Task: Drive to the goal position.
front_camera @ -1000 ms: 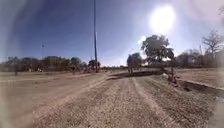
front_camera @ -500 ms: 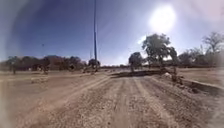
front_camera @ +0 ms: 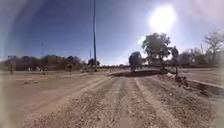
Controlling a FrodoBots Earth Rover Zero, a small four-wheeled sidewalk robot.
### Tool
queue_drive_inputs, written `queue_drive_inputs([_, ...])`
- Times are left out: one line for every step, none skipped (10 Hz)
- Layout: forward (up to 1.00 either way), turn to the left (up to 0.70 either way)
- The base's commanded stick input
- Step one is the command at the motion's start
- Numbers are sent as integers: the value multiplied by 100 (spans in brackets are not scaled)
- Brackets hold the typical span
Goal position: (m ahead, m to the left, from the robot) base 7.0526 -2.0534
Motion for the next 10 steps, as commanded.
queue_drive_inputs([70, 0])
queue_drive_inputs([70, 0])
queue_drive_inputs([70, 0])
queue_drive_inputs([70, -10])
queue_drive_inputs([70, -35])
queue_drive_inputs([70, -35])
queue_drive_inputs([70, -30])
queue_drive_inputs([70, -19])
queue_drive_inputs([70, -7])
queue_drive_inputs([70, 0])
